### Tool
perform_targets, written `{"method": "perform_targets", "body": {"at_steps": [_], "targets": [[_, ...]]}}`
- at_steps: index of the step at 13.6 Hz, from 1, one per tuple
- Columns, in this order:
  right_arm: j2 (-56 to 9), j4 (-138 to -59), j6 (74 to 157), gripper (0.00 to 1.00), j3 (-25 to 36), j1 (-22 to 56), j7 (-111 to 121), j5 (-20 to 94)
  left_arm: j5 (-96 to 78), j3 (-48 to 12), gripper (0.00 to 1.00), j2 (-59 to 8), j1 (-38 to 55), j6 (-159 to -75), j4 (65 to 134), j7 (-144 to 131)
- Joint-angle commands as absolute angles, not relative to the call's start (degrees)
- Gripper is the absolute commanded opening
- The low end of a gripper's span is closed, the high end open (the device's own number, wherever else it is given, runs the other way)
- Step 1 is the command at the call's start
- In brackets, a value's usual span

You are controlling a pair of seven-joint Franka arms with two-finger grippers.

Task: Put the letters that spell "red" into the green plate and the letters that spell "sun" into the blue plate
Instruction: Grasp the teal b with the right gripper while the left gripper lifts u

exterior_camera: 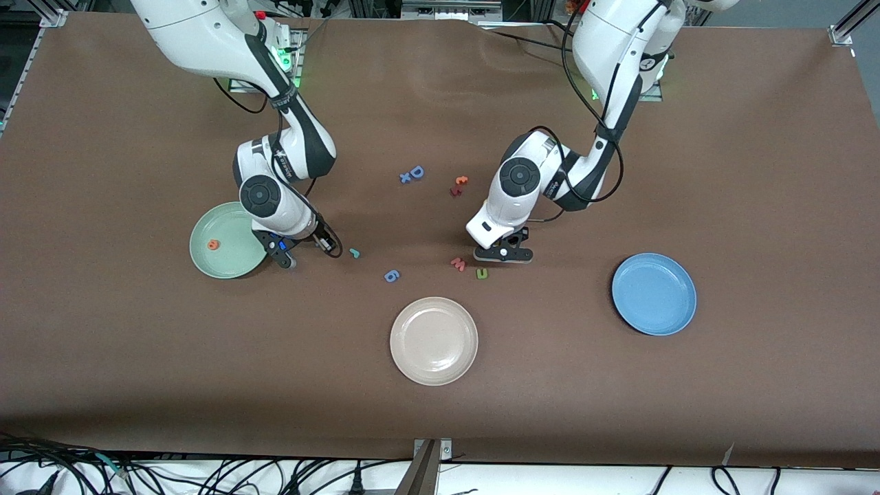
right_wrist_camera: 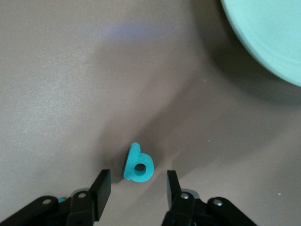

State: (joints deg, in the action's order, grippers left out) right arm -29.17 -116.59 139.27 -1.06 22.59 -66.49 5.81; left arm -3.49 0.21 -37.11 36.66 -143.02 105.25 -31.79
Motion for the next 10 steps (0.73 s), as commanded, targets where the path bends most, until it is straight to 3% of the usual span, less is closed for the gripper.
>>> {"method": "perform_targets", "body": {"at_steps": [1,3,10], "targets": [[-27.69,-118.48,141.41,0.57,-1.14,22.68,-66.80,6.24,-1.93,0.53,0.19,-36.47,36.91,-144.58,106.79,-32.96],[-27.69,-118.48,143.16,0.60,-1.06,22.68,-66.53,5.80,-1.85,0.53,0.13,-36.47,36.91,-144.58,106.79,-32.96],[-27.69,-122.96,150.11,0.60,-0.44,22.68,-63.37,5.27,-1.93,0.53,0.09,-35.60,36.65,-142.48,105.74,-32.52]]}}
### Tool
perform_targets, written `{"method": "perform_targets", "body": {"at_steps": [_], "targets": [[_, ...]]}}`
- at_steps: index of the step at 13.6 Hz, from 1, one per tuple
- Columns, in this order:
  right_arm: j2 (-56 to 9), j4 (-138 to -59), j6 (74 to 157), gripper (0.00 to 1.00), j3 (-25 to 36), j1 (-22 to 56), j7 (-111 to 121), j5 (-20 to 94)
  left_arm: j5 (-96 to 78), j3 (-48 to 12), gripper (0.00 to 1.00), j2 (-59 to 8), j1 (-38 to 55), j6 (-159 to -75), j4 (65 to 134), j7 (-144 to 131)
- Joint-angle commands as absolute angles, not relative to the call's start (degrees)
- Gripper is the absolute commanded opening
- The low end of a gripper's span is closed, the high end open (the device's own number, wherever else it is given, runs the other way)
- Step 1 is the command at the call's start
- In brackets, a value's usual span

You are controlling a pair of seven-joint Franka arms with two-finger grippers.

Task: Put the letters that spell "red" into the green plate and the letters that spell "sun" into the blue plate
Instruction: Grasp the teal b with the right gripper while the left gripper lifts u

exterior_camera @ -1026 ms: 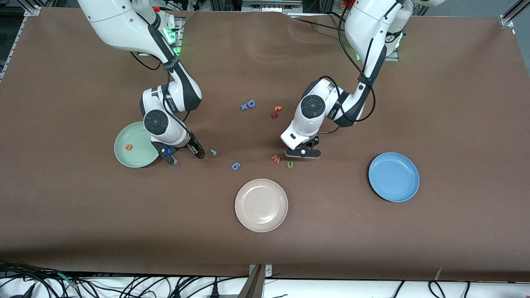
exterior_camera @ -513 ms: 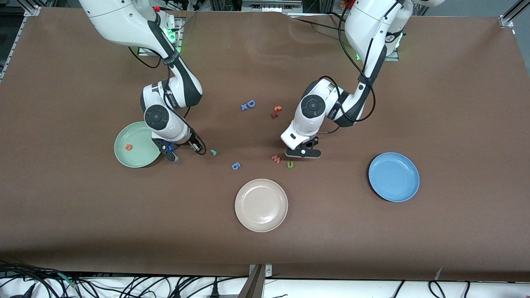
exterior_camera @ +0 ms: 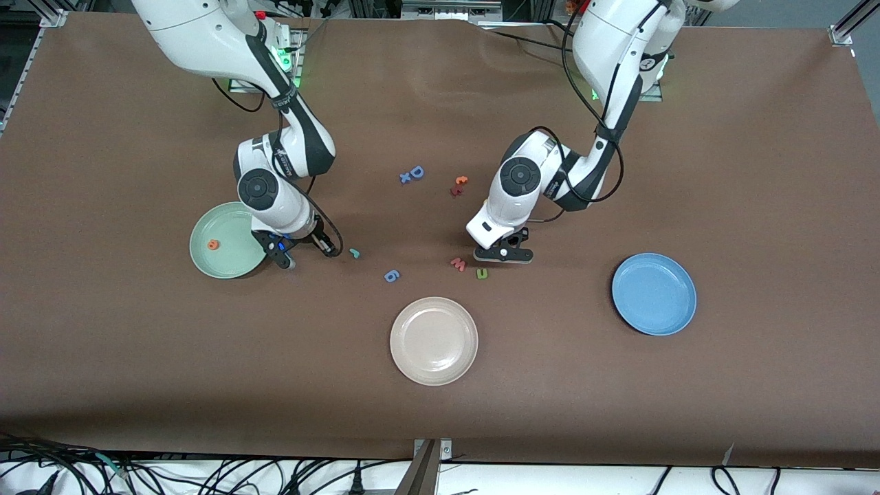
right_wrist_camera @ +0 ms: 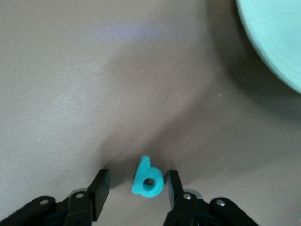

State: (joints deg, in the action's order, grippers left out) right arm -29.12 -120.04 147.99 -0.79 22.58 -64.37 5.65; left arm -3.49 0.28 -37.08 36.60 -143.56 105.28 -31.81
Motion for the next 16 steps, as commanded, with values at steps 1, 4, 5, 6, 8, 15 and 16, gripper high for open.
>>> {"method": "perform_targets", "body": {"at_steps": [1,4,5,6,8,15,16], "targets": [[-27.69,-122.96,150.03,0.60,-0.35,22.68,-63.46,5.27,-1.93,0.61,0.08,-35.51,36.56,-141.77,105.30,-32.52],[-27.51,-122.78,150.03,0.26,-0.44,22.68,-63.63,5.27,-1.93,0.79,0.08,-34.72,35.69,-135.73,102.14,-32.34],[-27.51,-122.78,150.03,0.21,-0.35,22.68,-63.63,5.27,-1.93,0.79,0.08,-34.72,35.51,-133.27,100.39,-32.08],[-27.51,-122.78,150.03,0.18,-0.35,22.68,-63.63,5.27,-1.93,0.79,0.08,-34.72,35.33,-131.85,99.33,-31.99],[-26.90,-122.61,149.68,0.14,-0.35,22.68,-63.63,5.27,-1.93,0.70,0.08,-34.02,34.19,-129.13,97.92,-30.95],[-12.32,-121.90,123.25,0.14,10.79,22.59,-46.18,5.45,-2.72,0.62,0.07,-28.22,26.47,-117.45,97.21,-14.36],[-12.04,-121.90,121.83,0.14,12.55,22.59,-43.18,5.45,-2.72,0.62,0.07,-27.34,25.24,-115.42,97.29,-12.15]]}}
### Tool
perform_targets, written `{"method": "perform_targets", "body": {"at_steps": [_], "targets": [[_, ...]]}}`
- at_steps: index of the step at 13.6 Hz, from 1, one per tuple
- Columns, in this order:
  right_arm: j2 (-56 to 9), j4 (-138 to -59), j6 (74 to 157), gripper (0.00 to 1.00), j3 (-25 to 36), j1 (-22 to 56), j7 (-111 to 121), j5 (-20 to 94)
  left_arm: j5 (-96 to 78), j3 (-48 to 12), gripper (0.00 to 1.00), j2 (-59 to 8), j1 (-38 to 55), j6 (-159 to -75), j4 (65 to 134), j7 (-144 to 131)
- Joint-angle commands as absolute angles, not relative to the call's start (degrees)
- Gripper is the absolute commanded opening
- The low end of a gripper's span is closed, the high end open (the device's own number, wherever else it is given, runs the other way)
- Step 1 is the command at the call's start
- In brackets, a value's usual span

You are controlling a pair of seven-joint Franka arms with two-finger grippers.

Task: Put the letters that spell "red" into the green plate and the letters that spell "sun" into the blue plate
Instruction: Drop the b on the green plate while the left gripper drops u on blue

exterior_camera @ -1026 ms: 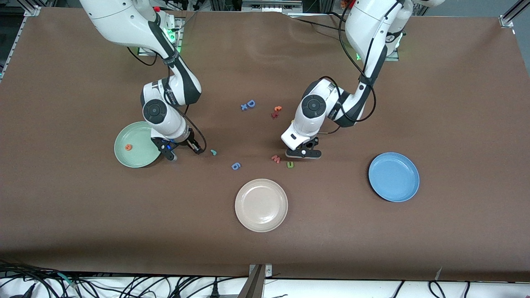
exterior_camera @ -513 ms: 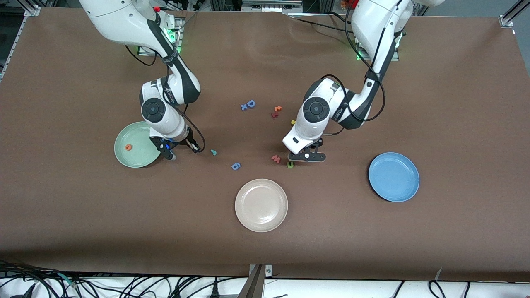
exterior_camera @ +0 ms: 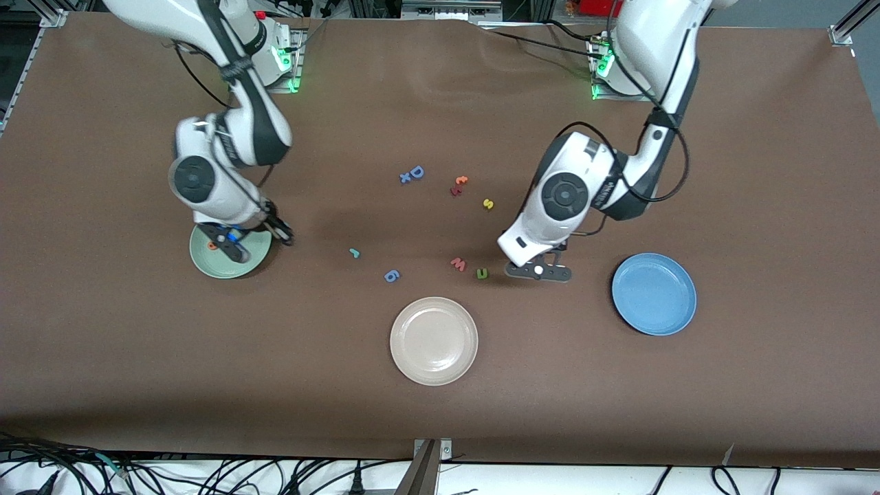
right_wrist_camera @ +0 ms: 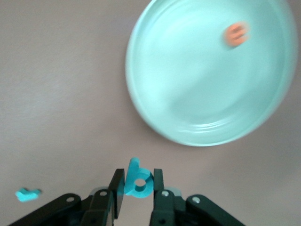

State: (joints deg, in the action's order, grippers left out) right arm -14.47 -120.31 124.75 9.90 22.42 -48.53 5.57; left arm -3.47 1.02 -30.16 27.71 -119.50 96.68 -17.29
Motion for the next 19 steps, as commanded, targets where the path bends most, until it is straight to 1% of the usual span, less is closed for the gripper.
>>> {"method": "perform_targets", "body": {"at_steps": [1,3,4,7,9,10,11,12,13,14,17,19], "targets": [[-12.30,-122.17,121.47,0.14,14.40,22.59,-40.28,5.45,-2.64,0.62,0.07,-26.81,24.62,-114.27,97.38,-10.39],[-14.14,-122.43,122.77,0.14,17.56,22.15,-34.22,5.45,-2.11,0.62,0.07,-26.63,22.25,-112.42,97.47,-4.78],[-15.54,-122.69,124.87,0.14,18.36,21.89,-32.45,5.45,-2.02,0.70,0.08,-26.37,20.67,-111.63,97.64,-0.92],[-19.50,-123.05,130.41,0.15,18.54,21.71,-32.08,5.62,-1.85,0.79,0.07,-26.37,15.74,-111.36,97.82,9.20],[-20.83,-122.96,132.01,0.16,18.46,21.62,-32.17,5.80,-1.24,0.88,0.08,-26.72,13.11,-111.44,97.56,15.09],[-20.83,-122.96,131.92,0.19,18.54,21.71,-32.08,5.71,0.42,0.79,0.08,-26.81,11.44,-111.71,97.47,17.90],[-20.66,-122.96,131.66,0.34,18.54,21.71,-32.08,5.80,1.66,0.79,0.08,-26.98,9.86,-112.14,97.38,20.10],[-20.48,-122.96,131.49,0.67,18.54,21.62,-32.08,5.71,2.10,0.79,0.08,-27.07,8.36,-112.50,97.30,22.56],[-20.13,-122.96,131.40,0.90,18.54,21.62,-32.52,5.71,2.28,0.79,0.08,-27.33,7.48,-113.63,97.29,23.98],[-19.52,-122.87,130.79,0.94,18.54,21.62,-33.04,5.71,2.29,0.79,0.08,-27.94,6.51,-114.69,97.21,25.30],[-16.53,-121.12,126.31,0.95,17.67,22.58,-37.58,6.33,2.11,0.79,0.08,-30.75,4.22,-119.17,97.29,27.33],[-16.70,-117.36,124.81,0.95,12.68,23.12,-47.23,6.33,1.50,0.79,0.10,-31.37,4.13,-119.79,97.29,27.33]]}}
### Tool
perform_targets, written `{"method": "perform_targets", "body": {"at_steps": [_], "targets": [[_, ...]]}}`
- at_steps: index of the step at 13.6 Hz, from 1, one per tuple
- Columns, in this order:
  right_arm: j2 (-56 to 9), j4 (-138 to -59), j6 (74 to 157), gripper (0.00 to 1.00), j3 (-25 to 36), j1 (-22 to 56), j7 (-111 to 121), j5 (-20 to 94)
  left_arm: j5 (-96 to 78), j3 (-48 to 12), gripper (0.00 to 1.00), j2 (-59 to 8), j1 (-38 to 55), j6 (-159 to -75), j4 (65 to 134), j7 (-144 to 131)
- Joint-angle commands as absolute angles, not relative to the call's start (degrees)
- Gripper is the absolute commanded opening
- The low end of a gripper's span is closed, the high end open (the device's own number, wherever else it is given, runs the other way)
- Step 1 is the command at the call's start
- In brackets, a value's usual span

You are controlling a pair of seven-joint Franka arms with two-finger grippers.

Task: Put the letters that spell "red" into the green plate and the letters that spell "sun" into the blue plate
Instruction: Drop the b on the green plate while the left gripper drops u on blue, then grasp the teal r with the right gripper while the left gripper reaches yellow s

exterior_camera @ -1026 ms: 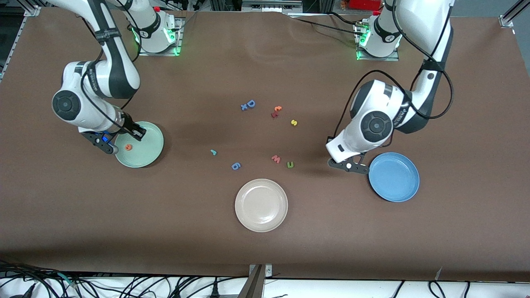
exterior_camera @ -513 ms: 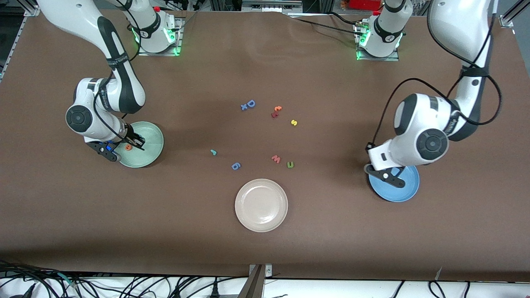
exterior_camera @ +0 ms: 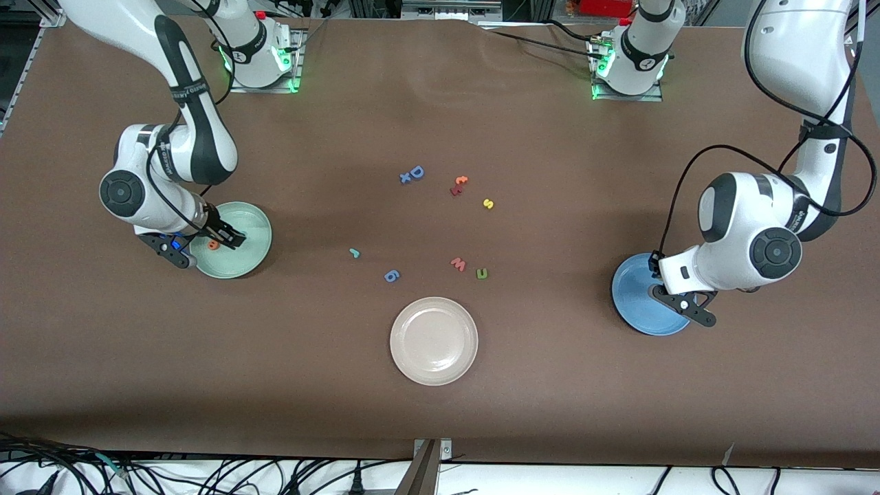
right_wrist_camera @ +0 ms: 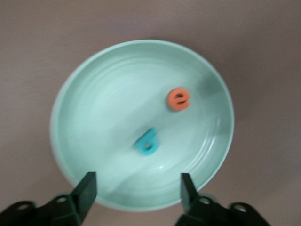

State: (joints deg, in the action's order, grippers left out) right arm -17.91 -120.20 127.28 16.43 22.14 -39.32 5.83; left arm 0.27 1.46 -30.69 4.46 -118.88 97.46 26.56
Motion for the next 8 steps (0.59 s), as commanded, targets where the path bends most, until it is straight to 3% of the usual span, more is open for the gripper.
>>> {"method": "perform_targets", "body": {"at_steps": [1,3,4,5,6,8], "targets": [[-17.22,-115.42,124.89,0.95,10.92,23.20,-51.46,6.24,1.41,0.79,0.13,-31.46,4.13,-119.79,97.29,27.16],[-18.97,-111.99,125.33,0.95,7.66,23.20,-57.63,6.42,1.32,0.79,0.20,-31.55,3.43,-119.79,97.29,26.81],[-20.29,-110.32,125.68,0.95,5.82,23.20,-61.22,6.42,1.32,0.79,0.45,-31.64,3.34,-119.79,97.29,26.63],[-22.22,-108.13,126.12,0.94,3.97,23.20,-64.91,6.42,1.14,0.79,0.90,-31.64,3.34,-119.79,97.29,26.37],[-24.32,-106.10,127.08,0.94,2.56,23.29,-68.69,6.42,-0.16,0.79,1.00,-31.64,2.99,-119.79,97.38,26.45],[-28.45,-103.37,131.55,0.94,1.93,25.21,-76.25,6.42,-2.28,0.79,1.00,-31.64,2.46,-119.79,97.38,26.46]]}}
